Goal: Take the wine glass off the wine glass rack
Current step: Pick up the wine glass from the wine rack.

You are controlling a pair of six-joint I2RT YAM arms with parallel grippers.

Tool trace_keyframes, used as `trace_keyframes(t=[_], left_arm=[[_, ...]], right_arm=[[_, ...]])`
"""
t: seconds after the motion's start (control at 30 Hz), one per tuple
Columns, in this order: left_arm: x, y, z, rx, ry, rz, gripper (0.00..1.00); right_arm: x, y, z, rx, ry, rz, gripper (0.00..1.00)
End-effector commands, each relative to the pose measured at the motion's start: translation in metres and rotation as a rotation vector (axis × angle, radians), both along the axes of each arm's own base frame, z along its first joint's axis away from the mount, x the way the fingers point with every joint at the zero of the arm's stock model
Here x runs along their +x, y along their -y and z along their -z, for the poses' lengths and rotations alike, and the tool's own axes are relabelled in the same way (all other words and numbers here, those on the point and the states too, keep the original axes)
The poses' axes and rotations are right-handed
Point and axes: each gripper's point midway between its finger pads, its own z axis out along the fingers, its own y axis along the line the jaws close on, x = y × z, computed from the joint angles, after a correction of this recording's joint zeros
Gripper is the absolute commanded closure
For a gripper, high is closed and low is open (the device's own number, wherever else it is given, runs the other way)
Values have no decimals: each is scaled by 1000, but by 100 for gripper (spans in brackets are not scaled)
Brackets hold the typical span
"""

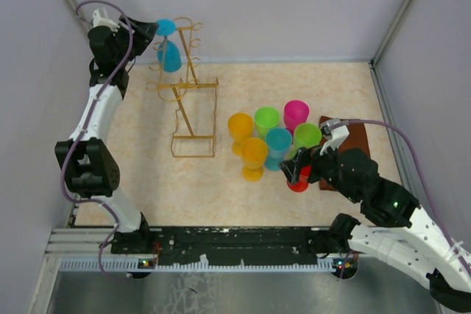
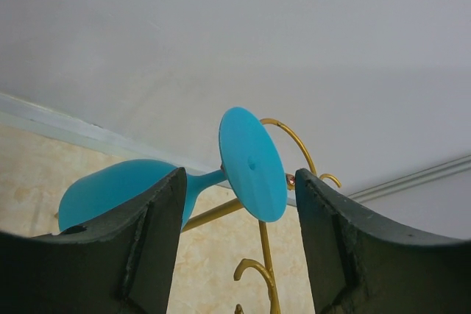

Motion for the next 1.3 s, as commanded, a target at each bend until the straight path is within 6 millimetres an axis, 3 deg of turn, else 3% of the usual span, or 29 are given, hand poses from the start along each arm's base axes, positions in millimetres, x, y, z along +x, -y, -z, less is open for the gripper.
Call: trace_keyframes(t=[0.0, 0.13, 0.4, 0.8, 1.0, 1.1, 1.27], left_arm=[[1, 4, -17, -6, 64, 38, 35], [-1, 7, -18, -35, 85, 56, 43], [0, 7, -17, -22, 79, 59, 47], [8, 8, 1, -19, 18, 64, 58], [10, 6, 3, -35, 6, 54, 70], [10, 4, 1, -45, 2, 40, 82], [11, -3, -10, -33, 4, -1, 87]], right_arm=[[-1, -7, -30, 95, 56, -18, 1], [-1, -7, -30, 102, 49, -17, 1], [-3, -6, -27, 105, 28, -12, 1], [-2, -8, -25, 109, 22, -14, 1], [-2, -8, -25, 110, 19, -12, 1], [-2, -8, -25, 110, 19, -11, 1], [-2, -10, -24, 108, 16, -14, 1]])
